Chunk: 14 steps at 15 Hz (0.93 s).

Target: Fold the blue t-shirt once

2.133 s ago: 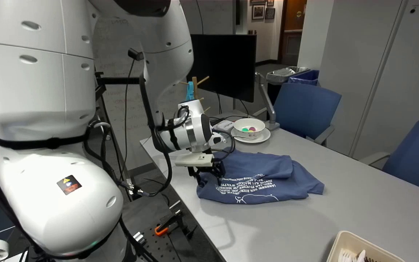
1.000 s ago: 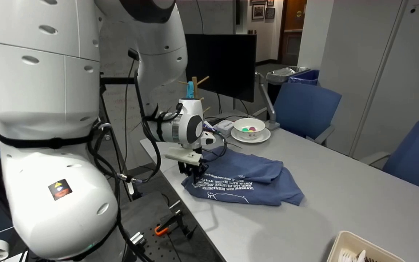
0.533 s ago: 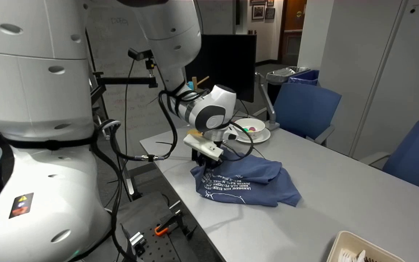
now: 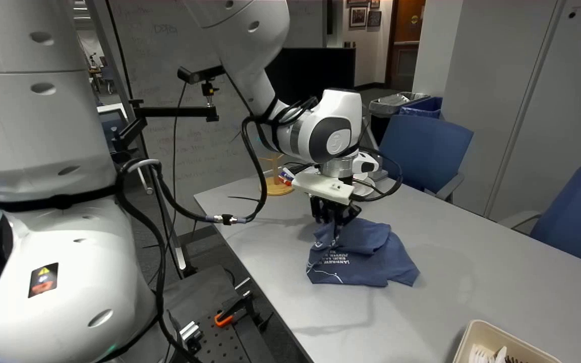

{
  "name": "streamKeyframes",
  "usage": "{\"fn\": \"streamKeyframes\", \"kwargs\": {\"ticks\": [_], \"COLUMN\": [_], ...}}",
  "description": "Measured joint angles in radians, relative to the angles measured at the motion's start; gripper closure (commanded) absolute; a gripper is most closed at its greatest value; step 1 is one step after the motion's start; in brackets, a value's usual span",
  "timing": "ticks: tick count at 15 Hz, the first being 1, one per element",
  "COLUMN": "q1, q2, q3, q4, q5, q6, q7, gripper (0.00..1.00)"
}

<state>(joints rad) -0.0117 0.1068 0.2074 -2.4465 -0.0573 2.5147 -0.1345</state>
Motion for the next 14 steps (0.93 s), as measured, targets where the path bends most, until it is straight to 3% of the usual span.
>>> {"fn": "streamKeyframes", "kwargs": {"ticks": [1, 2, 3, 6, 11, 14], "q1": [0.015, 0.030, 0.045, 0.083, 0.129, 0.153], "q2": [0.002, 0.006, 0.014, 0.049, 0.077, 0.074], "q3": [-0.028, -0.051, -0.072, -0.119, -0.163, -0.163], "q4": [0.003, 0.005, 0.007, 0.017, 0.026, 0.030], "q5": [-0.086, -0.168, -0.246, -0.411, -0.560, -0.592], "q6": [0.002, 0.005, 0.008, 0.010, 0.010, 0.010], "q7": [0.070, 0.141, 0.218, 0.401, 0.581, 0.619], "gripper": [0.96, 0.60, 0.60, 0.37, 0.01, 0.00]}}
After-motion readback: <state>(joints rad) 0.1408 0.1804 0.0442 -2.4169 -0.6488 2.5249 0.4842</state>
